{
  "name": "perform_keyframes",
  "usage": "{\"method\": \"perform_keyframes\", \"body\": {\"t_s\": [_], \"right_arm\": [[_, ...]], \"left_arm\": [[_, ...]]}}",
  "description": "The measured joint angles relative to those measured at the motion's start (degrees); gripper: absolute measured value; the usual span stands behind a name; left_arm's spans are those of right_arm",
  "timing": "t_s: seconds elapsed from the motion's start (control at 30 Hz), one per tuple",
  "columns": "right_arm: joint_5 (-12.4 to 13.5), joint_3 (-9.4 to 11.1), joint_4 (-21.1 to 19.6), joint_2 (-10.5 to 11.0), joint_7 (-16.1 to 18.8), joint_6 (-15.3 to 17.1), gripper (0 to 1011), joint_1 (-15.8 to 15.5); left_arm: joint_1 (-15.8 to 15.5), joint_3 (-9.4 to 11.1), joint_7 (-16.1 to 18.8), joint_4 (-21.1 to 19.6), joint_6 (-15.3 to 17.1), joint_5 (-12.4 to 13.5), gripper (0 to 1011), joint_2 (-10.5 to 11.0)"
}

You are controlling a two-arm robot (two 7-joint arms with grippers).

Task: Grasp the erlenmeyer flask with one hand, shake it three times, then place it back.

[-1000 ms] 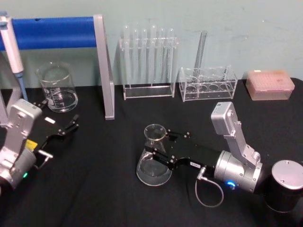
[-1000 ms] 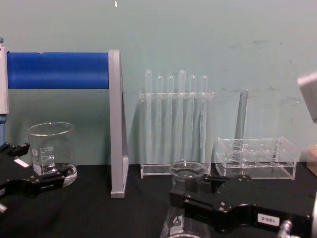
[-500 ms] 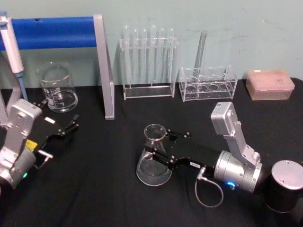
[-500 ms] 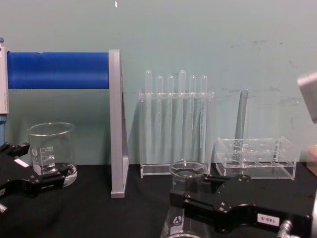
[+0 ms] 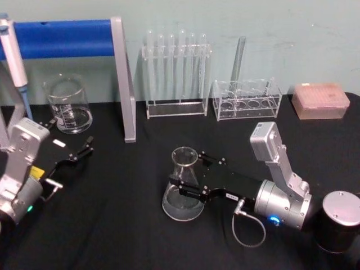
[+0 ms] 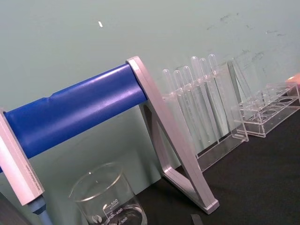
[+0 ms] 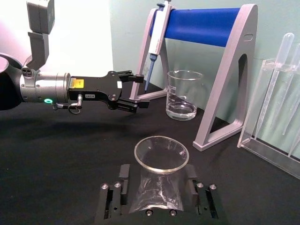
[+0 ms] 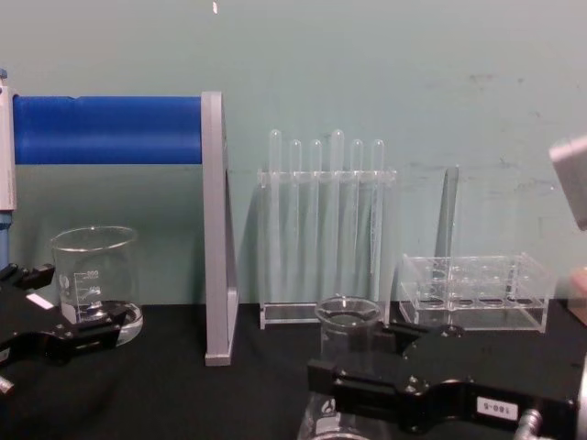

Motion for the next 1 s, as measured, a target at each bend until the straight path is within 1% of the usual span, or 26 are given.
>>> {"method": "perform_keyframes", "body": {"t_s": [0.03,0.17,0.27,0.3,0.37,1.0], "right_arm": [[0.0,0.0,0.0,0.0,0.0,0.0,733,0.0],[0.0,0.0,0.0,0.0,0.0,0.0,864,0.0],[0.0,0.0,0.0,0.0,0.0,0.0,914,0.0],[0.0,0.0,0.0,0.0,0.0,0.0,961,0.0],[0.0,0.0,0.0,0.0,0.0,0.0,1002,0.0],[0.1,0.0,0.0,0.0,0.0,0.1,1000,0.0]], "left_arm": [[0.0,0.0,0.0,0.0,0.0,0.0,1001,0.0],[0.0,0.0,0.0,0.0,0.0,0.0,1001,0.0],[0.0,0.0,0.0,0.0,0.0,0.0,1001,0.0],[0.0,0.0,0.0,0.0,0.0,0.0,1001,0.0],[0.0,0.0,0.0,0.0,0.0,0.0,1001,0.0],[0.0,0.0,0.0,0.0,0.0,0.0,1001,0.0]]}}
